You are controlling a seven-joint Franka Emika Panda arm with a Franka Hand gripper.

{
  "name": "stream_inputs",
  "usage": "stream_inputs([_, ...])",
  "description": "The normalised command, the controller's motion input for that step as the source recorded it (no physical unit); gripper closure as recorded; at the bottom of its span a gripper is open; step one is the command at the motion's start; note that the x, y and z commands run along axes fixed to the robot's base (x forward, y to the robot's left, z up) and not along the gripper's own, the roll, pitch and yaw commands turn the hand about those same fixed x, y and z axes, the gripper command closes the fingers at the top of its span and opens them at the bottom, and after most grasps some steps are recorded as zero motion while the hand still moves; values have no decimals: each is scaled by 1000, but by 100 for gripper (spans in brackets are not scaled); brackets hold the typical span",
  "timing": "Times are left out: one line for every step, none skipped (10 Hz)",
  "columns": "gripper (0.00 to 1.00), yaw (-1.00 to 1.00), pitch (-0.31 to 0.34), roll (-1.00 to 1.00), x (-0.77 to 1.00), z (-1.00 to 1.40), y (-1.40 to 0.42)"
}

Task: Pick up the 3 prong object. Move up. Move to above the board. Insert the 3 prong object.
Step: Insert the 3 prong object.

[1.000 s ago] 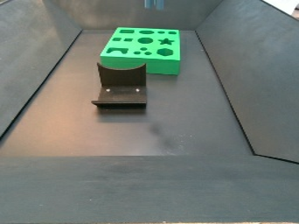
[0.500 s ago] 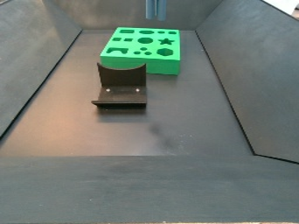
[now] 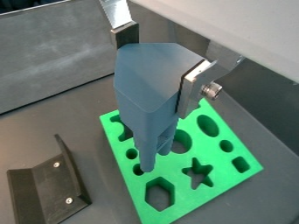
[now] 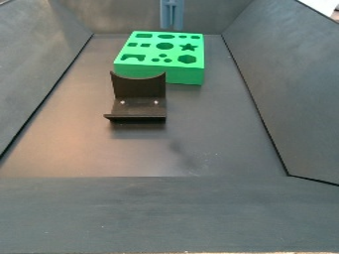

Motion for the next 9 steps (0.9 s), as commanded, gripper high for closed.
stream_inputs([100, 177, 60, 181, 571, -280, 54])
stream_inputs([100, 231, 60, 194, 597, -306, 6])
stream_inputs([100, 323, 66, 221, 649, -326, 0])
stream_inputs([100, 329, 37, 214, 503, -331, 0])
stream_inputs([100, 314, 20, 186, 437, -320, 0])
stream_inputs([100, 220, 0, 114, 200, -137, 0])
stream_inputs([100, 0, 0, 70, 9, -66, -23])
stream_inputs([100, 0, 0, 153, 0, -317, -3])
stream_inputs([100, 0, 0, 100, 0, -266, 0])
